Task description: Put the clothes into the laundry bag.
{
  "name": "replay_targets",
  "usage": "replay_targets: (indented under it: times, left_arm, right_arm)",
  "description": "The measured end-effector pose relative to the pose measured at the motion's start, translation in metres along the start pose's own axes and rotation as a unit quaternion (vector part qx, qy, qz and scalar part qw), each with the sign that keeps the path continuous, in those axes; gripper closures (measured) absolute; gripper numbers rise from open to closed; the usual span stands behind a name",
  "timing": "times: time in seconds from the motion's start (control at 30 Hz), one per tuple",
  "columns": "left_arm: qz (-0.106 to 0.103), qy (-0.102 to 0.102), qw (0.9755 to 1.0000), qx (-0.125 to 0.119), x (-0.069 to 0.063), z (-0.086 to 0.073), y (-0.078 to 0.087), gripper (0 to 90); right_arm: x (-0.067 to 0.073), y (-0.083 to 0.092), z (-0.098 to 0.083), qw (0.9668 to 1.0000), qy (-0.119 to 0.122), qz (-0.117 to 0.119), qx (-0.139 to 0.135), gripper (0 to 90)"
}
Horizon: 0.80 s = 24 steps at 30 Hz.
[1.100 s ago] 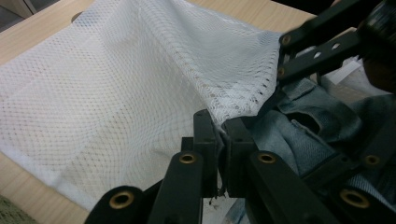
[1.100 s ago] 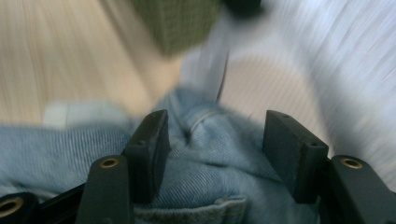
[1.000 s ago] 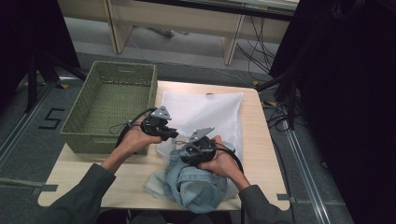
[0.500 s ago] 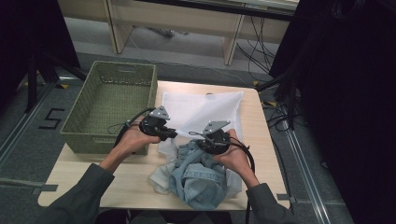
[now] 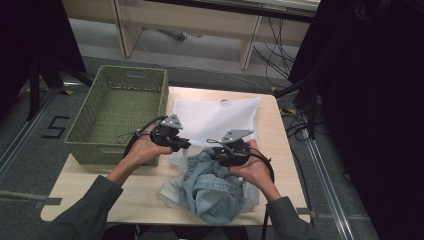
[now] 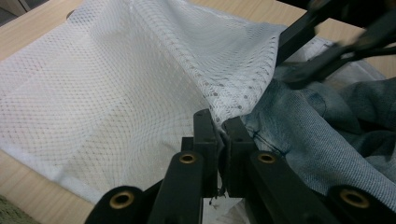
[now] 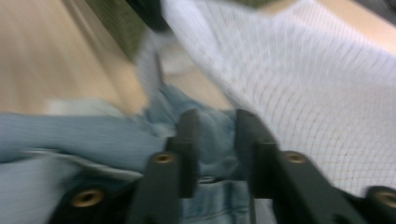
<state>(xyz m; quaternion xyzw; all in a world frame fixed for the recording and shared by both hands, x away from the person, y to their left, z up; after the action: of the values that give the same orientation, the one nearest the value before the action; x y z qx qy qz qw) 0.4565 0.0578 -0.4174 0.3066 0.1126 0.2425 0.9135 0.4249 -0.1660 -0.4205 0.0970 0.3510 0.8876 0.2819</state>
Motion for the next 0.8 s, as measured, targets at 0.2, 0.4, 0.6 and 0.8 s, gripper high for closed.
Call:
replay_targets:
  times: [0.2,0.4,0.6,0.8]
  left_arm:
    - [-0.001,0.003,1.0,-0.002,0.0,0.0,-0.001,85.6]
    - [-0.001,0.004,1.0,-0.005,0.0,0.001,-0.001,85.5]
    - [-0.006,0.0,1.0,-0.003,-0.003,0.001,-0.003,85.6]
    - [-0.017,-0.014,0.9998,0.004,-0.011,0.002,-0.007,85.6]
  right_arm:
    - [0.026,0.045,-0.003,0.9977,0.012,0.06,-0.029,46.6]
    - [0.058,0.034,-0.012,0.9955,0.024,0.092,-0.001,40.3]
    - [0.07,-0.018,-0.026,0.9948,0.038,0.067,0.067,49.5]
    - [0.051,-0.037,-0.032,0.9909,0.058,0.028,0.118,84.5]
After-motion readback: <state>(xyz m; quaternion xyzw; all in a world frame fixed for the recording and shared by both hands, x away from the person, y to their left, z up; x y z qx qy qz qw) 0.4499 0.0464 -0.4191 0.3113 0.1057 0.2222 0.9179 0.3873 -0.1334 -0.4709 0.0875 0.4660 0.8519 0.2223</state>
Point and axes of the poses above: each handheld gripper's, and its own axes: y roughly backward along the jaws, z roughly out of its top, x roughly to its left, the point moved 2 cm from there along -y, roughly forward along the jaws, and after that the axes turned 1 degree about z, right-handed, at the moved point
